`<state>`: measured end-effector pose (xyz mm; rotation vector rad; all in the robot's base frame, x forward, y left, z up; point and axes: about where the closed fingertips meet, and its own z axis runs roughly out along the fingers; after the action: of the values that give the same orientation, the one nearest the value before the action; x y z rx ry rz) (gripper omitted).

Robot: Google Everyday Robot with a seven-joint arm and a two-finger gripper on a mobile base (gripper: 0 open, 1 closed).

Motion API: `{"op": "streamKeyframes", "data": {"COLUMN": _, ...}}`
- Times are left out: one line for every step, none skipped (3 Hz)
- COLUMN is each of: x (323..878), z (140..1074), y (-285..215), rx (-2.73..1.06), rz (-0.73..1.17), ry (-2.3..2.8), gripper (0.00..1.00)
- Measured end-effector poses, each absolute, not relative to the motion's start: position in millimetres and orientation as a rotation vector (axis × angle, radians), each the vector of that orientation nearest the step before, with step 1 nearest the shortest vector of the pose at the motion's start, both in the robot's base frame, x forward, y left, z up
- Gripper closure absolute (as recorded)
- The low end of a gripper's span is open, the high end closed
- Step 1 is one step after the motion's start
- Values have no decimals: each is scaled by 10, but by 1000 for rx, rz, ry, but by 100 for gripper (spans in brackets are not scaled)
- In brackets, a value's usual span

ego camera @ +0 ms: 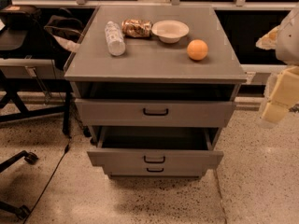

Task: Close middle drawer

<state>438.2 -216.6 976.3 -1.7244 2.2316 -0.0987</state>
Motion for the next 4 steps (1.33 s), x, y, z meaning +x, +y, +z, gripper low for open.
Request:
{"op": "streamKeyframes", "data": {"x": 4382, "z": 9763, "y": -2166, "rx": -1724, "rz": -99, "ry": 2232, "gripper": 0}}
{"op": "streamKeyframes", "data": {"x": 4318, "z": 9836, "y": -2165, "rx": -1701, "rz": -143, "ry": 2203, "gripper": 0}}
{"op": "streamKeyframes", "data": {"x": 4047, "z": 9870, "y": -2163, "rx": -1574, "rz": -185, "ry": 2134, "gripper": 0}}
{"op": "streamKeyframes", "data": {"x": 3901, "z": 9791, "y": -2195, "rx": -1482, "rz": -186, "ry": 2115, "gripper": 0}}
